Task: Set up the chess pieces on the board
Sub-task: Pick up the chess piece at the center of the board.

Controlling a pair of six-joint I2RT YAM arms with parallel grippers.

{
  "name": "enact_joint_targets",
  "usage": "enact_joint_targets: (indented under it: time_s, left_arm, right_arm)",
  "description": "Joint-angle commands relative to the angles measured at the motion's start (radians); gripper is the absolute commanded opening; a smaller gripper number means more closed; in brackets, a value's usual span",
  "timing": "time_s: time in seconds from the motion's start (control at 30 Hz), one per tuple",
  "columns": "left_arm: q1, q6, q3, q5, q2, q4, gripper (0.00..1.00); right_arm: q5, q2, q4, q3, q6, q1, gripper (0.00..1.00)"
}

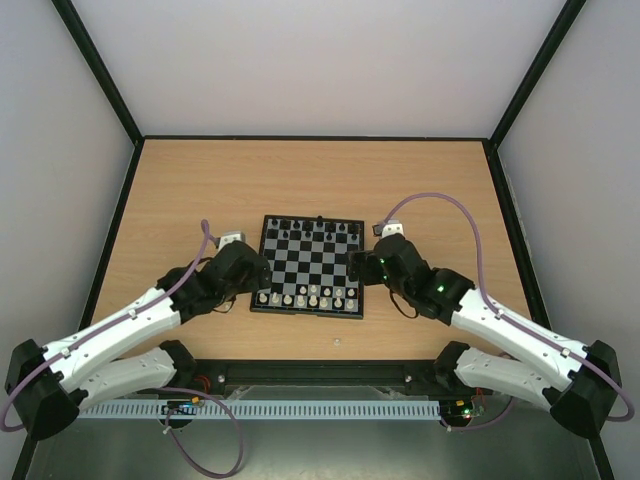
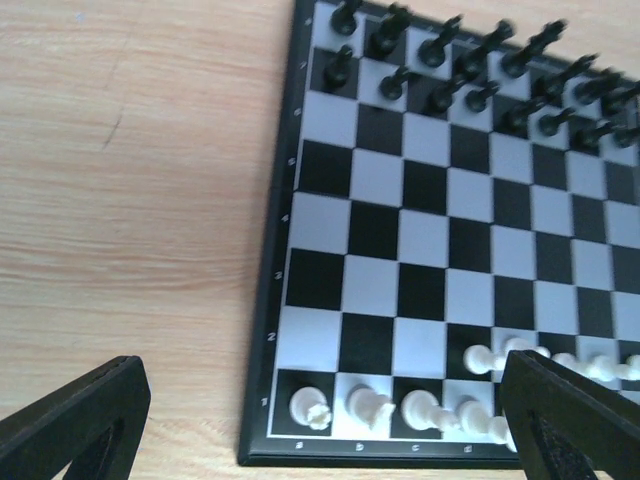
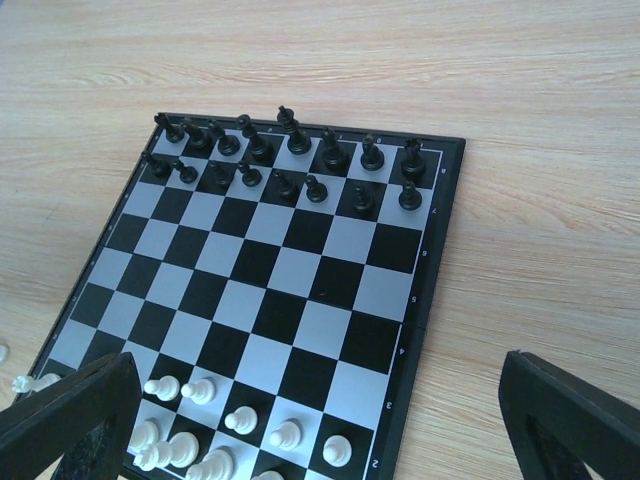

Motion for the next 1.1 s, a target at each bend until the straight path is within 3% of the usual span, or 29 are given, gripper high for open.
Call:
enact_joint_targets:
  time_s: [0.0, 0.43, 1.07]
  left_arm:
    - [0.004, 0.028, -0.021, 0.011, -0.043, 0.120, 0.99]
    - [0.004, 0.097, -0.160, 0.069, -0.077, 0.308, 0.99]
    - [0.004, 0.145, -0.270, 0.082, -0.231, 0.342, 0.99]
  right_arm:
    - [0.020, 0.016, 0.019, -0.012, -0.013, 0.000, 0.98]
    - [0.055, 0.043, 0.051, -0.030, -0.010, 0.000, 0.99]
    - [0.003, 0.061, 0.083, -0.036, 0.002, 0.000, 0.99]
